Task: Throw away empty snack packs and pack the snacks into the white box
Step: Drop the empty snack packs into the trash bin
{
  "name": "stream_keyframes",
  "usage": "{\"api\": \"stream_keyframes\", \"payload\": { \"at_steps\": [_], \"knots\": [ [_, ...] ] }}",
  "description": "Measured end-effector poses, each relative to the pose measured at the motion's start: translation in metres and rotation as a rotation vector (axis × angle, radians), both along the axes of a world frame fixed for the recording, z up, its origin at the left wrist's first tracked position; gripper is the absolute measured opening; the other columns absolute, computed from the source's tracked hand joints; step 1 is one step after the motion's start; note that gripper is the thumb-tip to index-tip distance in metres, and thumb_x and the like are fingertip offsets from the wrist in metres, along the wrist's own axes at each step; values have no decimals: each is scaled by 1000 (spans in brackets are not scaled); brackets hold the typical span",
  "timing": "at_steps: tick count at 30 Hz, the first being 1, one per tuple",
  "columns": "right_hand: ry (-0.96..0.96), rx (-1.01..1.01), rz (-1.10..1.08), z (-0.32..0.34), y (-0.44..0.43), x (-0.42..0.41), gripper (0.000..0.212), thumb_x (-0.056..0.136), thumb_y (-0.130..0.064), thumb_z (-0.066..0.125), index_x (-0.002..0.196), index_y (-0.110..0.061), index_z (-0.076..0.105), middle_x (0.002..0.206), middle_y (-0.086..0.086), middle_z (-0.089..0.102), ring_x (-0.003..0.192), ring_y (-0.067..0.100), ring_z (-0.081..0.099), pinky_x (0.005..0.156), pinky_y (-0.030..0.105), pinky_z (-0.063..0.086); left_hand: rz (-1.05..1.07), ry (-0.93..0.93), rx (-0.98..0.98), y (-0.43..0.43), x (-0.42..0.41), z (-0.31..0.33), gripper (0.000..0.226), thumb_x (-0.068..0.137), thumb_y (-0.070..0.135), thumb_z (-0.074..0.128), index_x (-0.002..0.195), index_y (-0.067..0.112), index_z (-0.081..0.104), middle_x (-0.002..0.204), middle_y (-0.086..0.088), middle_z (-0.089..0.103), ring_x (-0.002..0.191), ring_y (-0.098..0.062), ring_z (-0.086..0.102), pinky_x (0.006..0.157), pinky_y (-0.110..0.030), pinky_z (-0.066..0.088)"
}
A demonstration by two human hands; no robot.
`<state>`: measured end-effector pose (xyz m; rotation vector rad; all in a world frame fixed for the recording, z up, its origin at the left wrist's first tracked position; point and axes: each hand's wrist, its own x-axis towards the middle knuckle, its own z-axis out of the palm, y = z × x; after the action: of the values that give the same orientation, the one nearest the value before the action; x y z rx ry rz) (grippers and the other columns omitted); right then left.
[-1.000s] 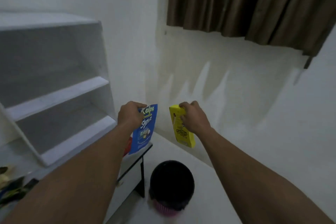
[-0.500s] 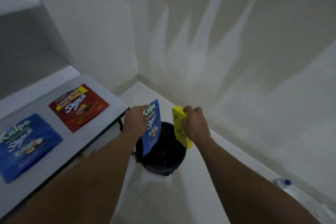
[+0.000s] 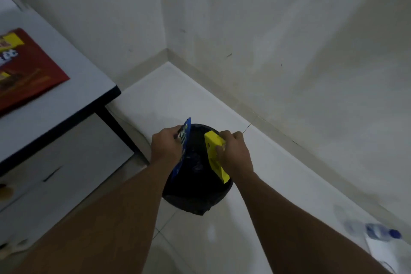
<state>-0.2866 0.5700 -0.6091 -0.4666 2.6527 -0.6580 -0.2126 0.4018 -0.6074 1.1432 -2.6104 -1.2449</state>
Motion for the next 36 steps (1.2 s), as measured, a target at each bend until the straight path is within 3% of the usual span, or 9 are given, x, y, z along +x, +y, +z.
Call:
{"api": "stream_keyframes", "payload": {
  "at_steps": [2, 6, 9, 12, 16, 26, 30, 36],
  "knots": [
    [-15, 22, 1, -5, 1, 1, 44, 95, -27, 52, 138, -19, 48, 129, 8, 44, 105, 30, 57, 82, 35, 48, -8, -43, 12, 0, 2, -8, 40, 92, 7, 55, 131, 10, 62, 122, -17, 67, 114, -36, 61, 102, -44, 49],
    [18, 67, 50, 20, 2, 2, 42, 97, -32, 47, 135, -14, 49, 131, 9, 48, 114, 30, 54, 88, 38, 48, -138, -132, -46, -3, 11, 10, 41, 92, 26, 53, 130, 12, 62, 123, -12, 67, 115, -32, 60, 99, -42, 50],
    [81, 115, 116, 65, 0, -1, 46, 100, -35, 45, 139, -10, 45, 137, 12, 48, 124, 31, 49, 96, 41, 46, -241, -155, -83, -8, 12, 54, 40, 93, 33, 51, 120, 8, 66, 115, -14, 69, 109, -32, 62, 93, -42, 52],
    [130, 166, 199, 122, -5, -6, 52, 101, -38, 43, 143, -7, 41, 140, 13, 47, 128, 31, 46, 102, 39, 41, -307, -186, -133, -14, 9, 110, 56, 97, 40, 52, 142, 8, 48, 143, -13, 52, 133, -28, 47, 110, -40, 39],
    [193, 203, 276, 205, -17, -13, 53, 101, -40, 42, 141, -6, 41, 138, 14, 48, 128, 31, 46, 102, 38, 39, -325, -168, -243, -23, 7, 195, 64, 96, 48, 49, 149, 13, 37, 148, -8, 46, 137, -23, 41, 113, -35, 35],
    [298, 164, 481, 372, -87, 6, 64, 98, -50, 43, 145, -7, 37, 145, 13, 45, 134, 30, 43, 106, 40, 39, -112, -127, -410, -89, 96, 372, 63, 95, 50, 49, 144, 11, 44, 144, -11, 50, 134, -26, 44, 109, -35, 37],
    [296, 132, 577, 405, -132, 31, 70, 98, -52, 44, 150, -7, 31, 152, 13, 39, 138, 28, 38, 109, 39, 37, 26, -126, -387, -127, 154, 397, 54, 92, 50, 52, 132, 14, 56, 135, -11, 57, 123, -27, 52, 100, -36, 42],
    [290, 117, 697, 422, -202, 78, 71, 96, -53, 46, 151, -11, 30, 152, 11, 38, 139, 28, 38, 111, 40, 37, 124, -169, -402, -176, 226, 412, 69, 92, 57, 50, 142, 10, 45, 144, -13, 50, 133, -29, 45, 108, -39, 37]
  ]
}}
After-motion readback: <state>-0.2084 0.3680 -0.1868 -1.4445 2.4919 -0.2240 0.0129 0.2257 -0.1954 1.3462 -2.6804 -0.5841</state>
